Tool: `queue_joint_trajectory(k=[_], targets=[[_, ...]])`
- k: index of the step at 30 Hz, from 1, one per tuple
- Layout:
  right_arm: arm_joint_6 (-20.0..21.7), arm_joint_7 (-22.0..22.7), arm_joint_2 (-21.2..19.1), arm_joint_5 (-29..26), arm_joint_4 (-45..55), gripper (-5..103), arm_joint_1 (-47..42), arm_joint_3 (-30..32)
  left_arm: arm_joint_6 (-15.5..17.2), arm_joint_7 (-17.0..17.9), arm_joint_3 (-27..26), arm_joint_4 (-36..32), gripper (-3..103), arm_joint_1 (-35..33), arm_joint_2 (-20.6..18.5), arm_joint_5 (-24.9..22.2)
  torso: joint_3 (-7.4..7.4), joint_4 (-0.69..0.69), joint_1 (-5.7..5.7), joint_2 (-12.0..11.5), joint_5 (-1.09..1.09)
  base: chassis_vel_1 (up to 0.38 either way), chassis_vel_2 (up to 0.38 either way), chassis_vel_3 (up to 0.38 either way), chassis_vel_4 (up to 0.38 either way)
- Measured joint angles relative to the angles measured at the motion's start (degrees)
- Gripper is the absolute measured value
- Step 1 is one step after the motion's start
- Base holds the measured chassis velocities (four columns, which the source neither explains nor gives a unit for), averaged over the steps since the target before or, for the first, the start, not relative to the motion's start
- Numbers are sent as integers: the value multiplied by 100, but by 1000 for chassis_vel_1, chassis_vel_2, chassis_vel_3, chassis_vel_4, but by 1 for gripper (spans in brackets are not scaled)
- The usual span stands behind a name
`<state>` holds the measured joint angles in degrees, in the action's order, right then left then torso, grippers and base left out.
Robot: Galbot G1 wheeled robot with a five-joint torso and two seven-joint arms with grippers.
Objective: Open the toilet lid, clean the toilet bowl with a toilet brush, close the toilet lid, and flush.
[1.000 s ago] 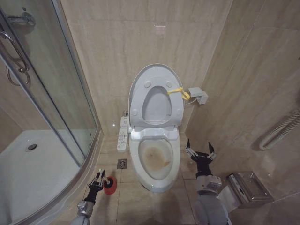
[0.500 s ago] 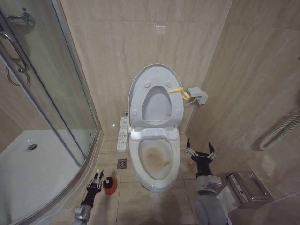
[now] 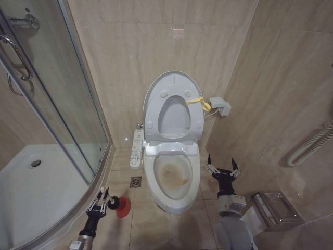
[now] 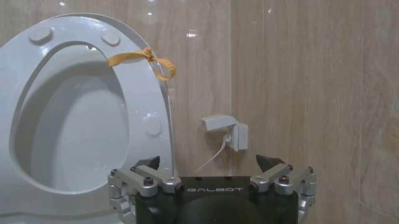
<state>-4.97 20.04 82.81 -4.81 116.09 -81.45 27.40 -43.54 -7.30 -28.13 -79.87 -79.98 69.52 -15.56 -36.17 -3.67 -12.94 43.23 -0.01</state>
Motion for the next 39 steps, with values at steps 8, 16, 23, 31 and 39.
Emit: queue_joint_trajectory(k=[8, 16, 23, 31, 39], targets=[[0, 0, 0, 0, 0, 100, 0, 0, 241, 84, -112, -1468, 20, -742, -191, -24, 0, 0, 0, 0, 0, 0, 0, 0, 0], [0, 0, 0, 0, 0, 100, 0, 0, 384, 128, -199, -3011, 20, -1621, -360, -96, 0, 0, 0, 0, 0, 0, 0, 0, 0], [0, 0, 0, 0, 0, 100, 0, 0, 433, 151, -269, -3854, 20, -2135, -542, -149, 0, 1, 0, 0, 1, 0, 0, 0, 0], [0, 0, 0, 0, 0, 100, -1, 0, 574, 141, -165, -4705, 20, -2301, -964, -217, 1, 2, 2, 1, 1, -26, 31, 28, -34], [0, 0, 0, 0, 0, 100, 1, 0, 800, 133, -61, -4669, 20, -1676, -1658, -699, -2, -1, -3, -1, -1, -166, 154, 161, -150]])
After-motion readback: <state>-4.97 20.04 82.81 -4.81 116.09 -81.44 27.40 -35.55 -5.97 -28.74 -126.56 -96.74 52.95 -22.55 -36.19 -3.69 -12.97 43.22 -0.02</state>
